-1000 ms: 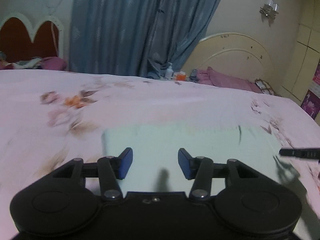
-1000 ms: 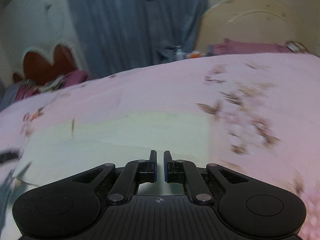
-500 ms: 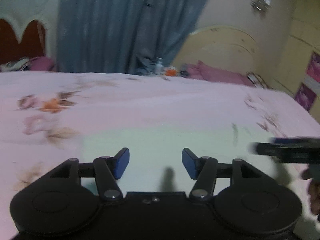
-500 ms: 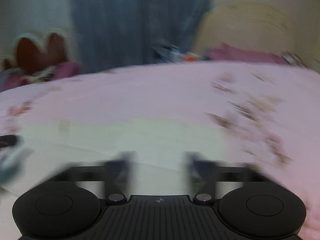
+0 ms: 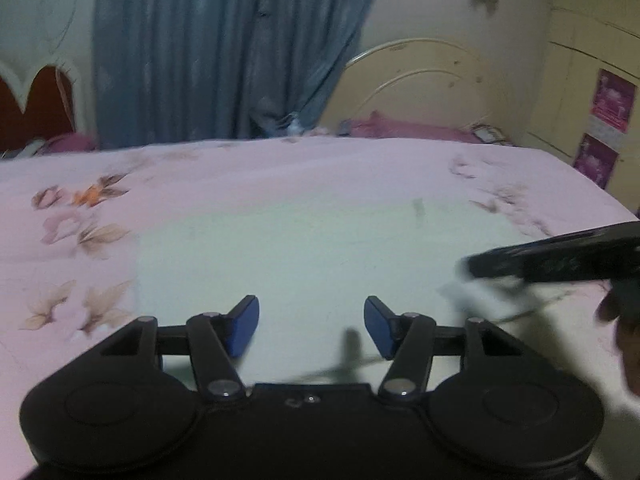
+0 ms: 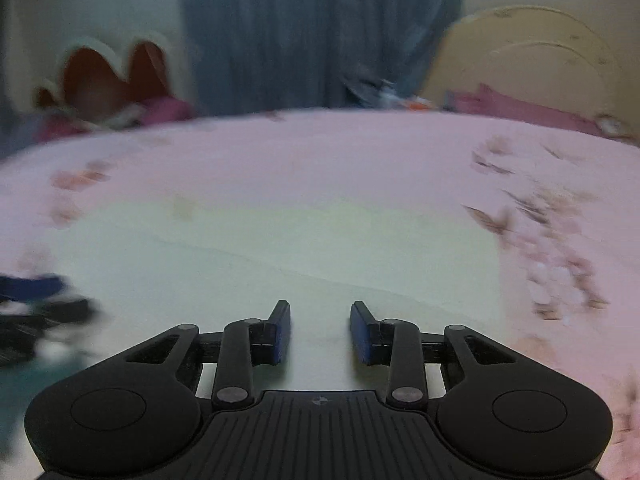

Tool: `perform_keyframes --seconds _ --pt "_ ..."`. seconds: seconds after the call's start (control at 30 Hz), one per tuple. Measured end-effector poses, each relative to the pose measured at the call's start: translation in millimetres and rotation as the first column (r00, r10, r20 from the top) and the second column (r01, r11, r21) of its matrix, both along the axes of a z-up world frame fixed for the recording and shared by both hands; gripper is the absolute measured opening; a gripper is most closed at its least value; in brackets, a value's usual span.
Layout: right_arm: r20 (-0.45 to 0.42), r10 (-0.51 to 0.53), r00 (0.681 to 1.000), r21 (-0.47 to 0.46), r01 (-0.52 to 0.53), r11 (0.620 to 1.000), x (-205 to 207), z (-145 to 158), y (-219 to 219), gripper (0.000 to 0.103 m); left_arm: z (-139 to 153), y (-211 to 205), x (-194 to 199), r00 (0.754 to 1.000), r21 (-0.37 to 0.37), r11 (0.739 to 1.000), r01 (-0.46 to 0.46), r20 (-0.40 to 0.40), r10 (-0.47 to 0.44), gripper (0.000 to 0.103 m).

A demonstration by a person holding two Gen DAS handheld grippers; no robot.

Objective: Fold small clothes
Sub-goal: 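Fold the sweater hem up toward the collar with both tools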

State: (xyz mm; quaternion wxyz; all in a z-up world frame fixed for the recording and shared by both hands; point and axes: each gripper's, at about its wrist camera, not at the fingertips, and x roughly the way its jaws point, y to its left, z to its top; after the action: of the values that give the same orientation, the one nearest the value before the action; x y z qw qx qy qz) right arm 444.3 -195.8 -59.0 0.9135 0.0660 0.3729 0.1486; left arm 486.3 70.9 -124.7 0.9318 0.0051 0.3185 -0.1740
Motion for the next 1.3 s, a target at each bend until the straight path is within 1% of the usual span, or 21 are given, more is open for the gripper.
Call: perform_keyframes --seconds 0.07,0.13,0.23,0.3,0.37,0.43,0.5,0.53,0.6,0.67,0.7,0.77,0.8,0.87,0.9,0.93,0.97,1.0,1.03,1.1,1.3 --pt "-0.023 0.063 0.998 0.015 -0.063 0.998 -7 -3 18 0.034 -6 -11 0 0.999 -0.016 1.000 0.010 -0.041 -0.011 0.056" --pt "-0.061 0.088 0.994 0.011 -0.087 0.996 -12 -14 32 0.034 -13 -15 3 0.998 -0.007 1.000 0.005 -0.069 -0.006 0.054" --pt "-0.049 0.082 0.995 -0.005 -0.082 0.997 -19 -20 32 0.034 -20 -16 0 0.998 0.034 0.999 0.017 -0.064 -0.015 0.055" --pt "-0.037 0.083 0.996 -0.047 -0.085 0.995 -19 -19 25 0.034 -17 -7 -9 0.999 0.077 0.997 0.008 -0.046 -0.004 0.056" --pt "-0.022 0.008 1.000 -0.076 -0.010 0.997 -20 -20 6 0.034 -13 9 -15 0.999 0.083 0.996 -0.028 -0.039 0.031 0.055" --pt "-0.026 -0.110 0.994 -0.087 0.108 0.990 -24 -22 -25 0.034 -14 31 -18 0.996 0.063 0.996 -0.061 -0.059 0.065 0.054" --pt "-0.033 -0.194 0.980 -0.107 0.189 0.976 -27 -27 -52 0.034 -16 44 -19 0.995 0.028 0.998 -0.062 -0.073 0.064 0.053" --pt "-0.041 -0.207 0.978 -0.107 0.201 0.974 -28 -29 -61 0.034 -15 44 -18 0.995 0.026 0.998 -0.061 -0.074 0.062 0.053" --pt "-0.045 -0.203 0.978 -0.099 0.198 0.975 -30 -25 -69 0.034 -10 39 -20 0.995 0.039 0.997 -0.070 -0.061 0.073 0.052" --pt "-0.009 -0.215 0.977 -0.103 0.213 0.972 -34 -18 -69 0.034 -6 36 -21 0.995 0.042 0.995 -0.089 -0.035 0.091 0.054" --pt "0.001 -0.225 0.974 -0.092 0.225 0.970 -34 -15 -68 0.034 -7 34 -20 0.995 0.038 0.995 -0.093 -0.038 0.094 0.054" --pt "-0.041 -0.240 0.970 -0.100 0.235 0.967 -31 -23 -68 0.034 -14 35 -13 0.991 0.043 0.994 -0.096 -0.090 0.099 0.053" --pt "-0.073 -0.249 0.966 -0.110 0.241 0.964 -27 -29 -72 0.034 -10 36 -14 0.992 0.036 0.994 -0.100 -0.077 0.103 0.053" --pt "-0.068 -0.253 0.965 -0.099 0.246 0.964 -27 -22 -74 0.034 -2 37 -19 0.994 0.030 0.995 -0.100 -0.033 0.101 0.056" --pt "-0.044 -0.253 0.966 -0.095 0.248 0.964 -30 -16 -75 0.034 -1 37 -19 0.994 0.042 0.993 -0.107 -0.018 0.108 0.056" --pt "-0.020 -0.252 0.968 -0.090 0.249 0.964 -34 -13 -76 0.034 -3 39 -16 0.993 0.048 0.993 -0.111 -0.032 0.113 0.056" --pt "-0.022 -0.252 0.967 -0.094 0.249 0.964 -33 -14 -76 0.034 -8 41 -12 0.992 0.044 0.993 -0.110 -0.063 0.113 0.056" --pt "-0.057 -0.253 0.966 -0.110 0.245 0.963 -29 -21 -75 0.034 -13 42 -9 0.991 0.046 0.994 -0.103 -0.081 0.107 0.057" --pt "-0.081 -0.249 0.965 -0.121 0.238 0.964 -26 -27 -74 0.034 -15 41 -10 0.993 0.065 0.994 -0.092 -0.069 0.097 0.057" --pt "-0.078 -0.247 0.966 -0.129 0.236 0.963 -26 -26 -74 0.034 -14 38 -10 0.994 0.088 0.993 -0.083 -0.068 0.089 0.057" --pt "-0.085 -0.232 0.969 -0.132 0.220 0.967 -26 -27 -75 0.034 -13 36 -12 0.992 0.091 0.991 -0.099 -0.072 0.105 0.057"
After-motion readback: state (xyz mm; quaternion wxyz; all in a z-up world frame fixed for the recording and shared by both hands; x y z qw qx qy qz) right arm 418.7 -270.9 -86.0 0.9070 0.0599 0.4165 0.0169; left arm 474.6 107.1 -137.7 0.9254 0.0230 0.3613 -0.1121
